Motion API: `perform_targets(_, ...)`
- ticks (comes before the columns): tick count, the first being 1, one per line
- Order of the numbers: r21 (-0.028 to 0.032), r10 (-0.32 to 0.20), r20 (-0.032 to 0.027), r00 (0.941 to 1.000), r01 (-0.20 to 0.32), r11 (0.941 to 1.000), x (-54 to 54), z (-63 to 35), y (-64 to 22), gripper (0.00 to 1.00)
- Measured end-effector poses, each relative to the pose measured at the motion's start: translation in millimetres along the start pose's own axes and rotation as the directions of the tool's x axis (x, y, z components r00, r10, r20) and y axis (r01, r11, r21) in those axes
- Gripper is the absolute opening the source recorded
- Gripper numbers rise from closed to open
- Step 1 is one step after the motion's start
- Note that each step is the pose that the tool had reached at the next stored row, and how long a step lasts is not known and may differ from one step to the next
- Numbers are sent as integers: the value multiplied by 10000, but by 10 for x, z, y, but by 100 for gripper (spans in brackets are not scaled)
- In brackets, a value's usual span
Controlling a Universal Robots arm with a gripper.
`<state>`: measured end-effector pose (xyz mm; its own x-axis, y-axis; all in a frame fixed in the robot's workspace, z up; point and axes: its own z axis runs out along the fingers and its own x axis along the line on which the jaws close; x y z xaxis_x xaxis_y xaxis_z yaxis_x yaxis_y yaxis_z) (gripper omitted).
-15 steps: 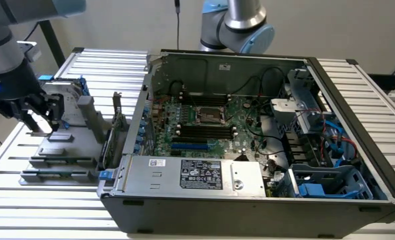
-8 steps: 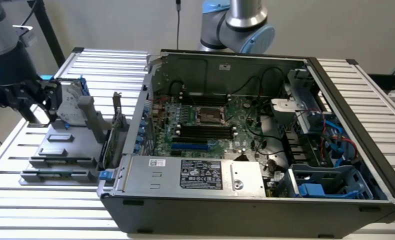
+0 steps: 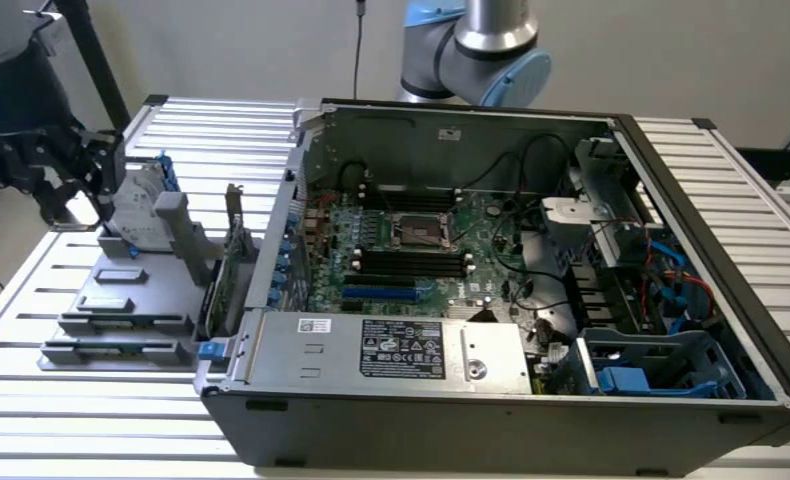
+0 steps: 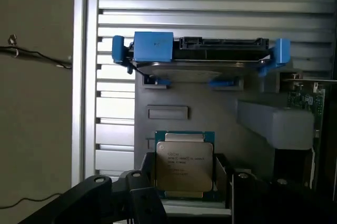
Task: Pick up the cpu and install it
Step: 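Pick up the cpu and move it towards the insertion slot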
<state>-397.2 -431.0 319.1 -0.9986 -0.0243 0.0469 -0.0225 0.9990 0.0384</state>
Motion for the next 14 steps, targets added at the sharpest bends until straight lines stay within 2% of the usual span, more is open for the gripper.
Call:
perform_targets(7,-32,-7,-33,10000,7,10000,-295,-335,-31,54)
perform_targets(14,-153,-17,-44,10000,16,9999,-598,-659,-45,54)
